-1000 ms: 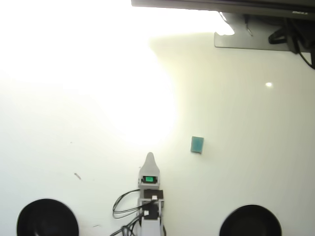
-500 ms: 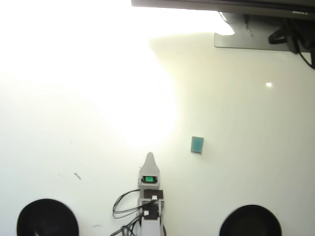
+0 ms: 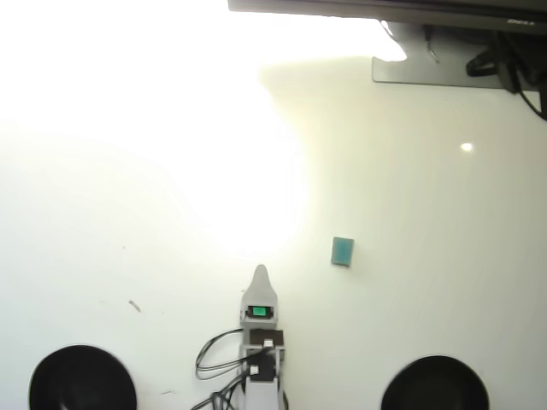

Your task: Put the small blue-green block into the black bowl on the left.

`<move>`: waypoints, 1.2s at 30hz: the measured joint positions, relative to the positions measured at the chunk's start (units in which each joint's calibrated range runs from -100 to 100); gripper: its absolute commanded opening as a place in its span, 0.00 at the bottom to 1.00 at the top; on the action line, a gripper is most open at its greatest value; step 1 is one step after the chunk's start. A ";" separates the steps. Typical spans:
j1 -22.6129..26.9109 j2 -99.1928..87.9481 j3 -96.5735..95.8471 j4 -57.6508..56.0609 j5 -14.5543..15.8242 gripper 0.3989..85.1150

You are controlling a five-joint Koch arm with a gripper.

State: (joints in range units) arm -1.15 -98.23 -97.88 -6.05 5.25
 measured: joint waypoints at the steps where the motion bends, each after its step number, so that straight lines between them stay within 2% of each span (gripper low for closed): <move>1: 0.05 0.00 0.00 -0.08 0.00 0.57; 23: 1.47 -0.13 0.00 -0.08 -0.59 0.57; 32: -1.37 -0.13 -0.09 10.04 -9.28 0.54; 36: -2.69 -0.13 -0.09 13.74 -15.04 0.55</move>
State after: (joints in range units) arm -3.83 -98.36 -97.97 7.69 -9.79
